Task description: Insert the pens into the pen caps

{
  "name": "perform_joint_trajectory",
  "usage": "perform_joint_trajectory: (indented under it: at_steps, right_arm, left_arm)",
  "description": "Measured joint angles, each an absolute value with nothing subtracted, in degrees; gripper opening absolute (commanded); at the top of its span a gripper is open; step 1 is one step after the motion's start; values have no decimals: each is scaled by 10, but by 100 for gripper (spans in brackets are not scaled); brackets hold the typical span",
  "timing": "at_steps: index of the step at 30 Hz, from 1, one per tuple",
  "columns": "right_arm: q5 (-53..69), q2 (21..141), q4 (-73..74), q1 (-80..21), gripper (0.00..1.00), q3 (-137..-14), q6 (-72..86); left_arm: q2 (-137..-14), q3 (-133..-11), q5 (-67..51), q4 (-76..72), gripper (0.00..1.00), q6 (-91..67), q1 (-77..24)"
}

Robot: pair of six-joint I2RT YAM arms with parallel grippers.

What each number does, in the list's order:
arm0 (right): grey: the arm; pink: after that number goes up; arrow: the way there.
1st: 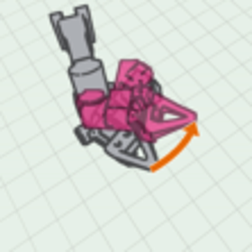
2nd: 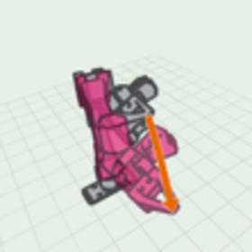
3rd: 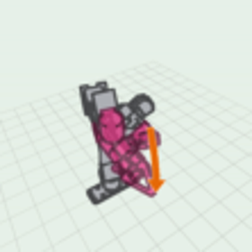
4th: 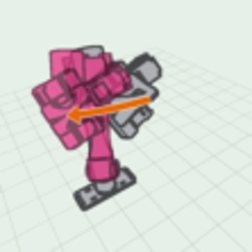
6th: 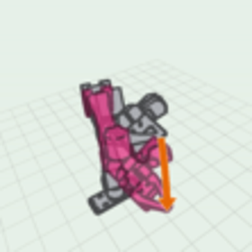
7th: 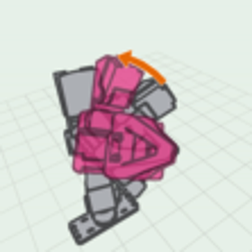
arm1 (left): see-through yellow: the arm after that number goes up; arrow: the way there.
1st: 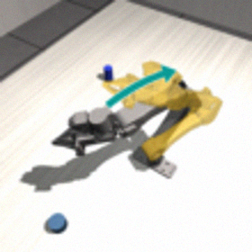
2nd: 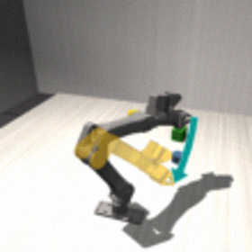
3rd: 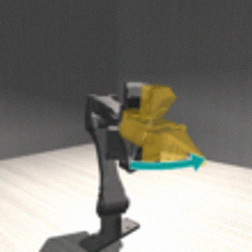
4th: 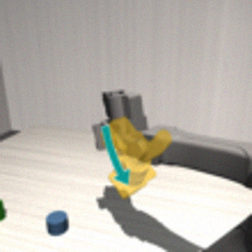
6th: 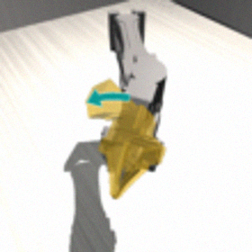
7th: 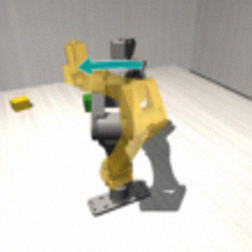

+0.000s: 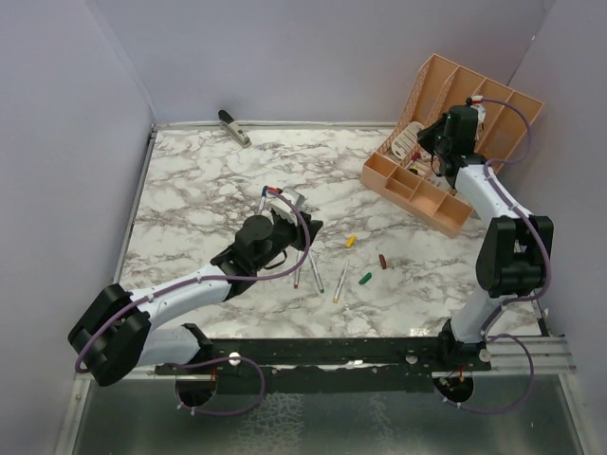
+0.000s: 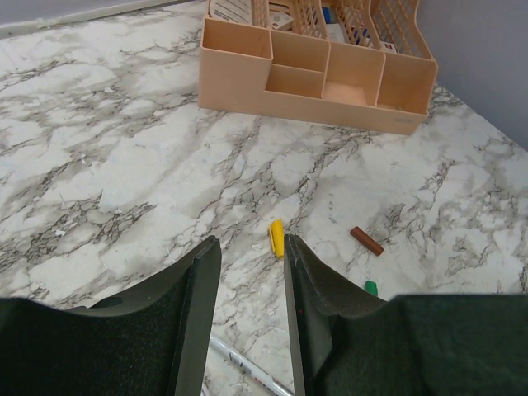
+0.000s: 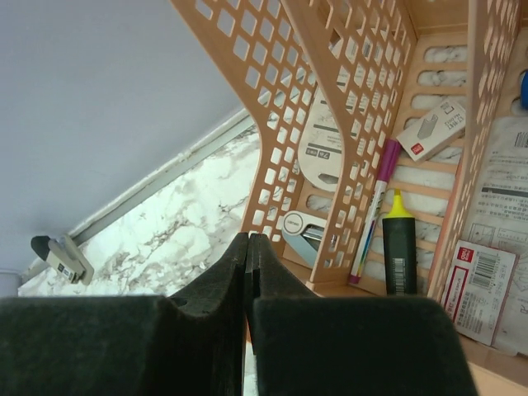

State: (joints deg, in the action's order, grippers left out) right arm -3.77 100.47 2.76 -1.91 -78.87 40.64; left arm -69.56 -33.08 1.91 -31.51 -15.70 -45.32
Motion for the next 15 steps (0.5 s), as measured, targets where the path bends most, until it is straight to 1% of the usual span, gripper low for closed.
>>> perform_joint_trajectory:
  at_steps: [10, 15]
  right_arm:
    - [-37, 1003, 27, -19, 1, -784, 371]
    - [-20, 958, 20, -19, 1, -728, 334]
  left_arm:
    - [-695, -331, 19, -315, 39, -154, -453]
    - [-695, -331, 24, -315, 40, -156, -453]
